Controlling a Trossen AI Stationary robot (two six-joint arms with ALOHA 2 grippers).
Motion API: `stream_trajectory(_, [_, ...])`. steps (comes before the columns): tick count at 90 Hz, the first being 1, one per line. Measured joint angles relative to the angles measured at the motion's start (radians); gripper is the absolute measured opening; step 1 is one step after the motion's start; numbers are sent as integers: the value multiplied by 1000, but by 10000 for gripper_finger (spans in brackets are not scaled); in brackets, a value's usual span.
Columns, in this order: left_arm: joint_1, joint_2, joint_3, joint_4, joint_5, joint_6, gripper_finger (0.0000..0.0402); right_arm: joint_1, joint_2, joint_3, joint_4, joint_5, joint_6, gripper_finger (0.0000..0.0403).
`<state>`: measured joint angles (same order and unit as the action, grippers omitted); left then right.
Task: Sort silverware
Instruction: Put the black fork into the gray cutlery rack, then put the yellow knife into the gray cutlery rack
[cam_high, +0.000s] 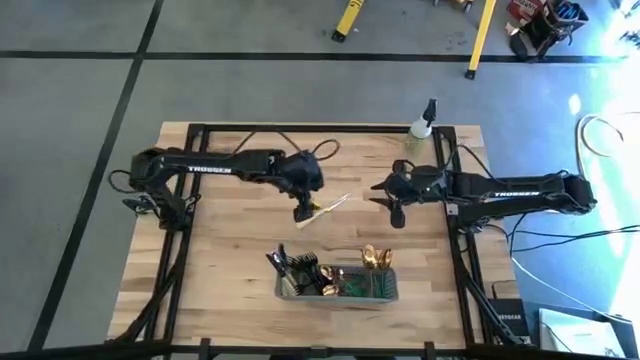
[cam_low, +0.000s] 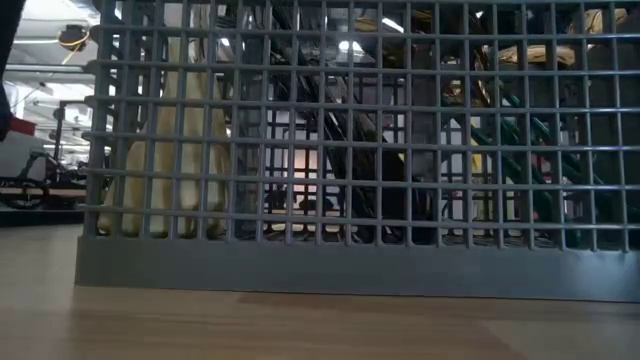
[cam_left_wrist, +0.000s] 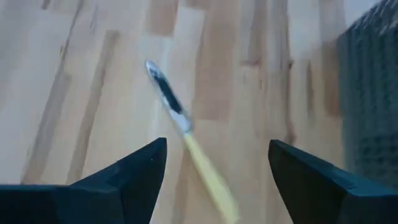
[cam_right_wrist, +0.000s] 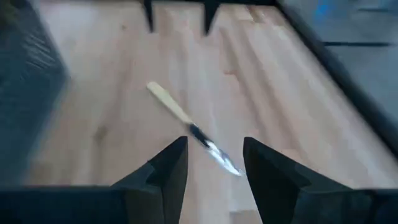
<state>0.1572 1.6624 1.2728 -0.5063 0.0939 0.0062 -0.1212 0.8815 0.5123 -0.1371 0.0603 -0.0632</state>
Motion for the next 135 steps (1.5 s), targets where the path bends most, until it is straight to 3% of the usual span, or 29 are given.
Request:
stream_trajectory(8, [27,-28,-195,175,6,82,267,-68,20,4,14,-21,-2,138])
stream_trajectory(20, [44,-2,-426,512,-12,83,267,-151,65,3,18,-72,25,138])
stream_trajectory(29, [41,13,-542,819,-13,78,267,-182,105,0,28,-79,20,138])
stream_trajectory(38, [28,52,-609,954,-36,72,267,-190,148,0,64,-86,8,138])
stream_trajectory(62, [-76,176,-616,1081,-43,73,267,-195,241,0,204,-102,2,138])
stream_trajectory(90, [-118,274,-614,1186,-192,-56,267,-194,301,-1,255,-89,2,138])
stream_trajectory(113, [-85,243,-616,1129,-264,-65,267,-194,307,0,263,-105,3,138])
stream_trajectory(135, [-36,70,-624,1030,-323,-58,267,-193,307,0,261,-105,6,138])
